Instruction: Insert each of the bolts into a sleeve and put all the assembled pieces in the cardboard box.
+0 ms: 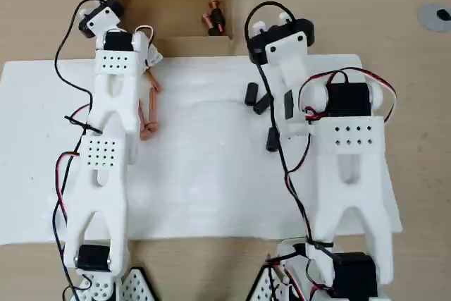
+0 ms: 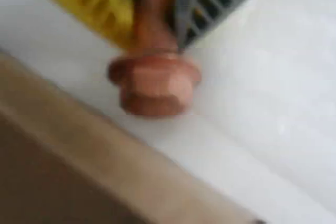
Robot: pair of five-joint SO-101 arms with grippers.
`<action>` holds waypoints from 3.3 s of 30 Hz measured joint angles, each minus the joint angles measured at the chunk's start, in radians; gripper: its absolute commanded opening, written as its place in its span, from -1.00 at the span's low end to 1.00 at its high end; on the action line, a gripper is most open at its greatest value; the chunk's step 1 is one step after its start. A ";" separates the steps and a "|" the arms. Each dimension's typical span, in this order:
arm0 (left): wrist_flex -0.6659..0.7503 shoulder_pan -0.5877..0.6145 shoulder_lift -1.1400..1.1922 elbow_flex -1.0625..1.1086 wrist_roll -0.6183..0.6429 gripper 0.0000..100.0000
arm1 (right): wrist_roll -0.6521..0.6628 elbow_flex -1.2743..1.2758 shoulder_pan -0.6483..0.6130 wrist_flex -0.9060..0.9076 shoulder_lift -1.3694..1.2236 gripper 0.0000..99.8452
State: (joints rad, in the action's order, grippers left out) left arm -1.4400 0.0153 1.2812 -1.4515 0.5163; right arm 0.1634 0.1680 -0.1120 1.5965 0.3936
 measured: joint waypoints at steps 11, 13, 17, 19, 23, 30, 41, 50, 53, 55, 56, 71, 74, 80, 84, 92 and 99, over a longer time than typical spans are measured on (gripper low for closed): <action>-0.106 -0.044 -0.015 -0.149 -0.044 -1.00 | 0.000 0.000 0.000 0.000 0.000 -0.46; -0.146 -0.069 -0.069 -0.149 -0.069 -1.00 | 0.000 0.000 0.000 0.000 0.000 -0.46; -0.209 -0.080 -0.204 -0.150 -0.127 -1.00 | -0.005 0.008 0.000 0.000 0.000 -0.46; -0.252 -0.078 -0.276 -0.150 -0.173 -1.00 | -0.041 0.031 0.000 -0.017 0.000 -0.46; -0.307 -0.078 -0.404 -0.160 -0.292 -1.00 | -0.181 0.084 0.000 -0.077 -0.017 -0.46; -0.310 -0.075 -0.654 -0.006 -0.422 -1.00 | -0.331 0.075 0.000 -0.190 -0.219 -0.46; -0.310 -0.075 -1.137 0.664 -0.491 -0.98 | -0.448 -0.242 0.000 -0.011 -0.683 -0.46; -0.285 -0.075 -1.462 1.045 -0.506 -0.98 | -0.465 -0.434 0.003 0.094 -1.007 -0.46; -0.245 -0.075 -1.536 1.160 -0.506 -0.98 | -0.482 -0.473 0.000 0.101 -1.040 -0.46; -0.216 -0.075 -1.577 1.221 -0.519 -0.98 | -0.517 -0.483 0.000 0.101 -1.059 -0.51; -0.203 -0.075 -1.600 1.250 -0.529 -0.98 | -0.528 -0.491 0.000 0.101 -1.069 -0.57; -0.147 -0.075 -1.910 1.424 -0.629 -0.98 | -0.548 -0.565 0.011 0.123 -1.126 -0.81; -0.147 -0.075 -1.929 1.433 -0.629 -0.98 | -0.526 -0.600 0.012 0.161 -1.135 -0.82; -0.147 -0.075 -1.932 1.438 -0.629 -0.98 | -0.489 -0.623 0.017 0.183 -1.114 -0.95; -0.147 -0.075 -1.932 1.438 -0.629 -0.99 | -0.468 -0.609 0.003 0.180 -1.013 -0.96; -0.147 -0.072 -1.933 1.438 -0.629 -0.99 | -0.443 -0.603 -0.003 0.180 -0.729 -0.96; -0.153 -0.074 -1.933 1.438 -0.629 -0.99 | -0.408 -0.603 0.002 0.180 -0.542 -0.96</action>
State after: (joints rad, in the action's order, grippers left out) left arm -1.5934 -0.0583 -0.6521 -0.0138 -0.1128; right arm -0.2447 -0.4350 -0.1105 1.7760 -0.1481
